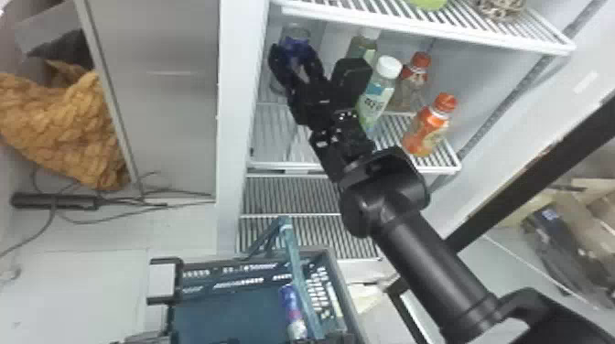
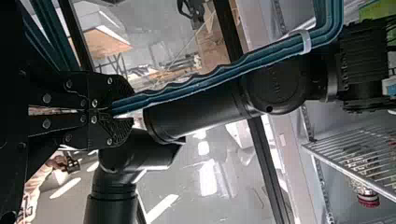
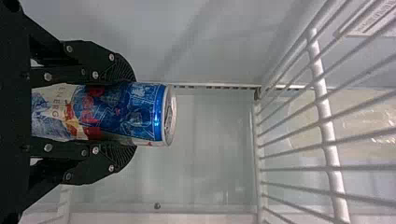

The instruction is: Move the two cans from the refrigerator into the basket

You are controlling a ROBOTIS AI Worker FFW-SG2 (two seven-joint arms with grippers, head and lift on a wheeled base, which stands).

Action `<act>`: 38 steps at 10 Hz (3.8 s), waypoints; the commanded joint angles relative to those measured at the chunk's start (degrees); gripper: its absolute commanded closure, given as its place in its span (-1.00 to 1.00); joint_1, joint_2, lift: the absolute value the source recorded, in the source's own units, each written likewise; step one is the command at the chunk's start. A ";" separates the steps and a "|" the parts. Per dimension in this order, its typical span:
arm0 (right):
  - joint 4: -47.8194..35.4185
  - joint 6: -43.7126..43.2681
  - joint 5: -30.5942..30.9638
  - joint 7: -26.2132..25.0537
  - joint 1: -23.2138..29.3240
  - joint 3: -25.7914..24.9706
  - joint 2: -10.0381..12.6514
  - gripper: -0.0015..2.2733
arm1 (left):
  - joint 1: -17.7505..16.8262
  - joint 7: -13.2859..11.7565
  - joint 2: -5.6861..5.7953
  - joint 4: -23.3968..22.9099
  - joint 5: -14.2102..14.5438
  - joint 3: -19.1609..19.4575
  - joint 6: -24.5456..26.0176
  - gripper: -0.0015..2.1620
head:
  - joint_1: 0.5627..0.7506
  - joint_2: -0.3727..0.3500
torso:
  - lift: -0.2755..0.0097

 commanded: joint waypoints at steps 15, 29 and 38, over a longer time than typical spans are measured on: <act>-59.06 22.81 0.16 3.71 45.19 -24.93 -2.36 -0.22 | 0.60 -0.35 -0.26 0.00 -0.23 0.50 0.00 0.12 | 0.41 -0.94 | -1.00; -74.39 44.61 -7.95 5.99 69.37 -33.84 5.82 -0.22 | 0.74 -0.62 -0.35 0.00 -0.23 0.84 -0.84 0.12 | 0.41 -0.94 | -1.00; -69.89 60.36 -9.89 9.77 67.12 -35.67 7.05 -0.22 | 0.88 -0.62 -0.26 0.00 0.00 0.95 -1.13 0.12 | 0.41 -0.94 | -1.00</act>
